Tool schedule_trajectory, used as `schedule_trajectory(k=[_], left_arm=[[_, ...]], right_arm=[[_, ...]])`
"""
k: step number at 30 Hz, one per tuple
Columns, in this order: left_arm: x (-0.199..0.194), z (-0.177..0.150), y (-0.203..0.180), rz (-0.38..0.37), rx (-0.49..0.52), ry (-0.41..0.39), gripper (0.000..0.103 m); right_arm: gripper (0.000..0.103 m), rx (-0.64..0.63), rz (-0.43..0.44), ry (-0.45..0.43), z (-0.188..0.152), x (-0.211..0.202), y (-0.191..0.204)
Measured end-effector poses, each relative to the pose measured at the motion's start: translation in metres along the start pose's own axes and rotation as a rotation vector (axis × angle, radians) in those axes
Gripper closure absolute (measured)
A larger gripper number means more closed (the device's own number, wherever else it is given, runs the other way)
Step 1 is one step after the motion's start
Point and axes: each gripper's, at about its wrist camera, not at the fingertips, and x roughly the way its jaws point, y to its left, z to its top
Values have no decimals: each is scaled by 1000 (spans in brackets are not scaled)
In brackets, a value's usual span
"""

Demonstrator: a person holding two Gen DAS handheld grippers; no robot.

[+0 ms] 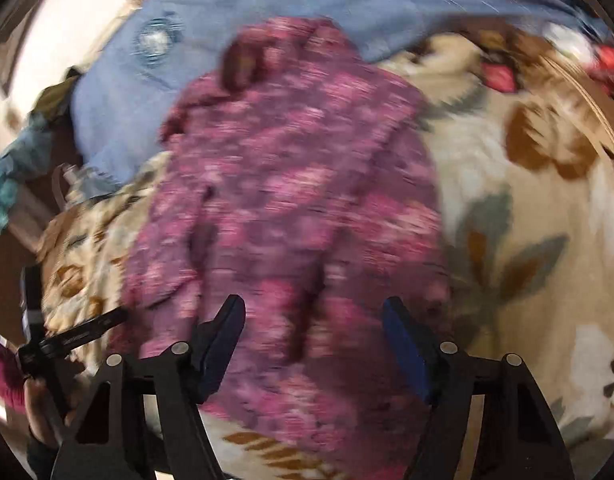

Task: Fold small clothes
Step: 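Grasp the purple floral shirt hem with both grippers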

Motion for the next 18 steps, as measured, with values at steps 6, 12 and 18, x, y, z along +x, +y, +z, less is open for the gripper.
schedule_trajectory(k=[6, 12, 18], left_arm=[[13, -4, -2, 4, 5, 48, 13], [1, -13, -6, -3, 23, -4, 58], [-21, -25, -3, -37, 34, -36, 99]], right_arm=[[31, 13, -162, -19, 5, 2, -18], [59, -10, -189, 42, -13, 13, -16], [95, -5, -166, 60, -31, 5, -2]])
